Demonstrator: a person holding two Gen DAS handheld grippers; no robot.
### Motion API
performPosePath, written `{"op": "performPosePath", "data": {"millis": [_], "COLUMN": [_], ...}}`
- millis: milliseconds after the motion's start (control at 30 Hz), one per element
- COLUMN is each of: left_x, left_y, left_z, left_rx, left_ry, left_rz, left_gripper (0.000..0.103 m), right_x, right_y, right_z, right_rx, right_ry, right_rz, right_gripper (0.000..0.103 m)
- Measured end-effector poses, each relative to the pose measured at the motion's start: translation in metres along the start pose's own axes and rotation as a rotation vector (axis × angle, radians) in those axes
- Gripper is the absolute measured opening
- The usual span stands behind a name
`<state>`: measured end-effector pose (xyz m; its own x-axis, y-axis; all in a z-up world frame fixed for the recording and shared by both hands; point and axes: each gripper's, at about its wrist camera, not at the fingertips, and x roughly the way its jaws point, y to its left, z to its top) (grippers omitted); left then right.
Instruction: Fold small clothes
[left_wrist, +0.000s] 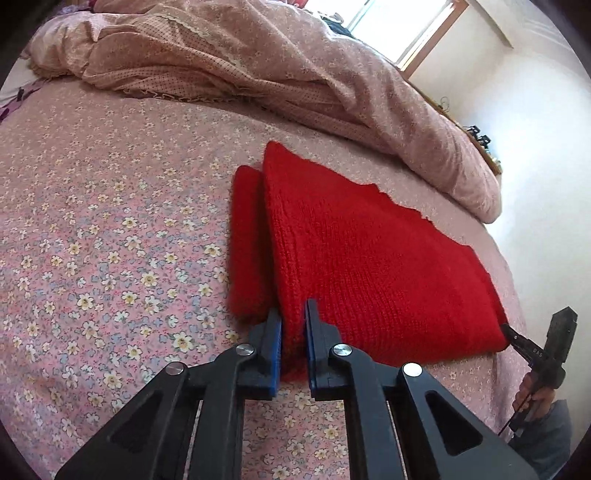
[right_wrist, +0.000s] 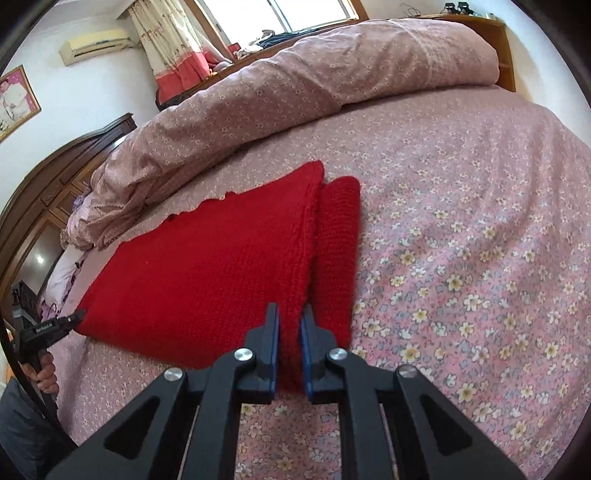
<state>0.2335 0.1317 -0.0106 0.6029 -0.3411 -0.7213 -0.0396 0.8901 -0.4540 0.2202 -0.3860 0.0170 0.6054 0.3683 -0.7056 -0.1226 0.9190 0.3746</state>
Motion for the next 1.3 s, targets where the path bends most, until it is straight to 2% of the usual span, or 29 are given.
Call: {"op": "performPosePath", "data": {"millis": [133,200,267,367,500,533,600,700,733,800,867,967,1100,1233,1300], "left_x": [-0.011,-0.021,-0.030,-0.041,-0.046,-0.046,-0.044,-0.036,-0.035,-0.030,-0.021,0.000,0.026,0.039,0.048], "left_y": [-0.001,-0.008,-0.013,-0.023,-0.038,-0.042,-0.055,-0.078,-0.085,-0.105,-0.123,-0.150,-0.183,-0.200,-0.206], "left_z": [-0.001,-0.004,-0.008,-0.010,-0.012,-0.012,-0.013,-0.015,-0.015,-0.017,-0.018,-0.018,-0.021,-0.031,-0.037], "left_rx": [-0.028,-0.008,0.005,0.011,0.019,0.022,0.041,0.079,0.089,0.121,0.151,0.184,0.212,0.193,0.194], "left_ry": [-0.019,-0.045,-0.067,-0.087,-0.079,-0.076,-0.071,-0.053,-0.053,-0.069,-0.077,-0.057,-0.027,-0.037,-0.015], "left_rz": [0.035,0.064,0.087,0.085,0.091,0.095,0.100,0.113,0.113,0.118,0.126,0.121,0.113,0.099,0.089], "left_gripper": [0.009,0.010,0.013,0.016,0.018,0.018,0.018,0.018,0.018,0.018,0.019,0.019,0.019,0.019,0.019], "right_x": [-0.005,-0.011,-0.017,-0.023,-0.031,-0.034,-0.036,-0.040,-0.040,-0.040,-0.031,-0.009,-0.001,0.011,0.014], "right_y": [-0.004,-0.005,-0.007,-0.008,-0.005,-0.003,0.002,0.011,0.012,0.005,-0.004,-0.019,-0.033,-0.032,-0.026], "right_z": [-0.002,-0.003,-0.005,-0.008,-0.012,-0.014,-0.018,-0.024,-0.027,-0.039,-0.052,-0.060,-0.055,-0.044,-0.041], "right_rx": [0.039,0.062,0.078,0.092,0.108,0.117,0.111,0.102,0.123,0.237,0.367,0.512,0.621,0.639,0.624], "right_ry": [-0.015,-0.027,-0.033,-0.035,-0.038,-0.041,-0.040,-0.032,-0.024,-0.015,0.002,0.017,-0.086,-0.090,-0.107], "right_rz": [0.002,0.000,-0.002,-0.005,-0.027,-0.019,-0.005,0.009,0.027,0.117,0.222,0.324,0.350,0.332,0.328], "right_gripper": [0.015,0.031,0.042,0.043,0.052,0.054,0.069,0.075,0.076,0.087,0.090,0.090,0.090,0.091,0.097]}}
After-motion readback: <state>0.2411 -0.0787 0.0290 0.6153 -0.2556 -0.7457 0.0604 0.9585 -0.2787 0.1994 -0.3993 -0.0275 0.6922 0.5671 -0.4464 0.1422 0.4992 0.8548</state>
